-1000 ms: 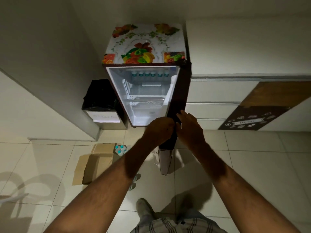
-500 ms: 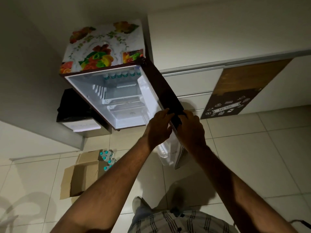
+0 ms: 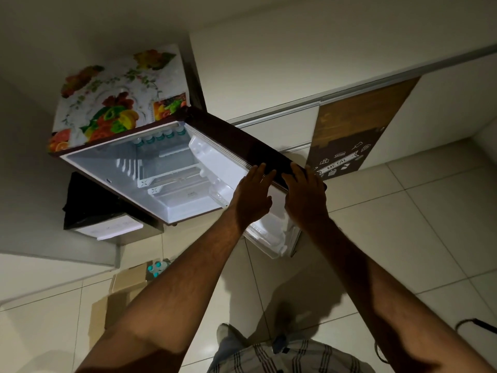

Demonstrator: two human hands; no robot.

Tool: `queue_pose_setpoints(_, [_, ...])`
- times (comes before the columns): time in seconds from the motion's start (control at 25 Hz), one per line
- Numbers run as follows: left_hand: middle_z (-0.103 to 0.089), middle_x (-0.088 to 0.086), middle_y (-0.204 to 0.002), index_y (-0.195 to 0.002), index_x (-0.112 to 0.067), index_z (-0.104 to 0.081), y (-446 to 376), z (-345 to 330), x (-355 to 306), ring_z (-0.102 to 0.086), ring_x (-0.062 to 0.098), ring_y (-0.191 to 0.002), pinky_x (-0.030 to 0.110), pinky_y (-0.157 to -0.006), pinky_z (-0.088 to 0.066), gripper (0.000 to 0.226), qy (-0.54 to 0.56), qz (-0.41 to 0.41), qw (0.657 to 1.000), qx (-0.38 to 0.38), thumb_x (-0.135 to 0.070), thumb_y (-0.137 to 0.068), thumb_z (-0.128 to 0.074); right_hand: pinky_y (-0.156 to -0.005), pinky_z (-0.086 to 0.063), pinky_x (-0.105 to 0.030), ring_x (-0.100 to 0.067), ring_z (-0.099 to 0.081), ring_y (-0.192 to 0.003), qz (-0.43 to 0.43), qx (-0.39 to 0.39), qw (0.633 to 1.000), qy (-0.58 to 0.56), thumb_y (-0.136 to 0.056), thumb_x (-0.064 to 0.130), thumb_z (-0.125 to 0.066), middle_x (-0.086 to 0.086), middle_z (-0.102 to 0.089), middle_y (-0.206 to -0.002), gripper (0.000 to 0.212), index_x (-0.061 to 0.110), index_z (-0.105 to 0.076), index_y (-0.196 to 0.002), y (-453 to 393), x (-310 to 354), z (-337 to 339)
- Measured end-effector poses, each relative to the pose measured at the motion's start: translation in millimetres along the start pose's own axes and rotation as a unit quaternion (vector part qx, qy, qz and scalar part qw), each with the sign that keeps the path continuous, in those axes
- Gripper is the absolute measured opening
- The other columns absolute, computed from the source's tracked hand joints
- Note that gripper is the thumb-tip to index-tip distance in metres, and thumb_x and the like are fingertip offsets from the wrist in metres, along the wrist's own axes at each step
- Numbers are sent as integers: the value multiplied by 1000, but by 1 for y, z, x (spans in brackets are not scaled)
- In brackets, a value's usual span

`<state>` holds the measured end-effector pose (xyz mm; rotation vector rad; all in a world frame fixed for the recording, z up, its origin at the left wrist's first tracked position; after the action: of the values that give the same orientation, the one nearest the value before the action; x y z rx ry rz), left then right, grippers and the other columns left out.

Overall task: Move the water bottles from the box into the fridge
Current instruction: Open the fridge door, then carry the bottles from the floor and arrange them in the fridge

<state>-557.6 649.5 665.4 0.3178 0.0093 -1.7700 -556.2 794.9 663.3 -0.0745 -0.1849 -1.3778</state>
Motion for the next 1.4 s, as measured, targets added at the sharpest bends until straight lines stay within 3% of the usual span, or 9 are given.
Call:
queue_pose_setpoints(0.44, [-5, 8, -168, -159, -23, -17, -11, -1, 1, -3, 27, -155, 47, -123, -19, 74, 1, -18, 1000, -11, -32, -98, -58, -119, -28, -50, -32, -24, -151, -9, -34, 999, -22, -96, 20, -55, -6, -38, -159, 52, 17, -46, -147, -13, -8, -2])
queue_pose_setpoints(0.64, [-17, 9, -166, -158, -17, -26, 14, -4, 22, -14, 27, -153, 47, -122, -22, 67, 10, -2, 996, -84, -35, -100, -53, -122, -25, -50, -32, -27, -151, 8, -85, 994, -63, -93, 18, -59, -11, -38, -159, 54, 14, -48, -145, -12, 16, -3])
queue_pose_setpoints(0.88, [-10, 5, -167, -159, -17, -17, 68, -31, 109, -9, 24, -154, 48, -123, -18, 67, 28, 107, 992, -52, -42, -102, -42, -119, -33, -48, -30, -32, -149, 70, -103, 986, -110, -96, 24, -59, -11, -40, -158, 53, 9, -48, -147, -1, 88, -32])
queue_pose_setpoints(1.04, [-10, 5, -167, -158, -20, -12, 108, -53, 180, -9, 23, -154, 49, -123, -18, 69, 30, 175, 983, -40, -46, -100, -40, -118, -33, -49, -26, -31, -150, 111, -46, 987, -108, -99, 34, -53, -9, -38, -159, 57, 11, -44, -150, 1, 143, -70])
queue_pose_setpoints(1.16, [-3, 5, -168, -159, -19, -4, 138, -72, 237, -3, 23, -154, 49, -123, -17, 74, 45, 208, 977, -27, -48, -100, -38, -122, -25, -49, -25, -27, -151, 116, -3, 985, -130, -102, 42, -47, -8, -34, -161, 58, 16, -39, -153, -1, 188, -109])
queue_pose_setpoints(1.28, [-16, 9, -166, -158, -14, -20, 163, -90, 292, -16, 25, -152, 51, -118, -28, 72, 57, 211, 974, -58, -42, -99, -47, -118, -33, -54, -30, -36, -148, 151, -25, 982, -114, -102, 32, -52, -15, -41, -157, 53, 9, -44, -150, -3, 229, -151])
queue_pose_setpoints(1.4, [-31, 10, -160, -154, -16, -32, 175, -109, 335, -32, 27, -146, 50, -112, -39, 69, 65, 243, 965, -70, -38, -94, -58, -112, -44, -49, -31, -49, -139, 194, -64, 974, -95, -100, 23, -57, -18, -54, -146, 46, 3, -55, -141, -7, 259, -189])
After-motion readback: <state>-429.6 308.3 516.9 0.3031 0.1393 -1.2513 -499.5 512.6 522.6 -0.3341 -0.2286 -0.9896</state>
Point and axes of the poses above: each hand's wrist, its own y-axis away from the middle knuckle, its own z-axis out of the back of the hand, x = y × z, the point moved 3 cm from there along -y, towards the middle knuckle
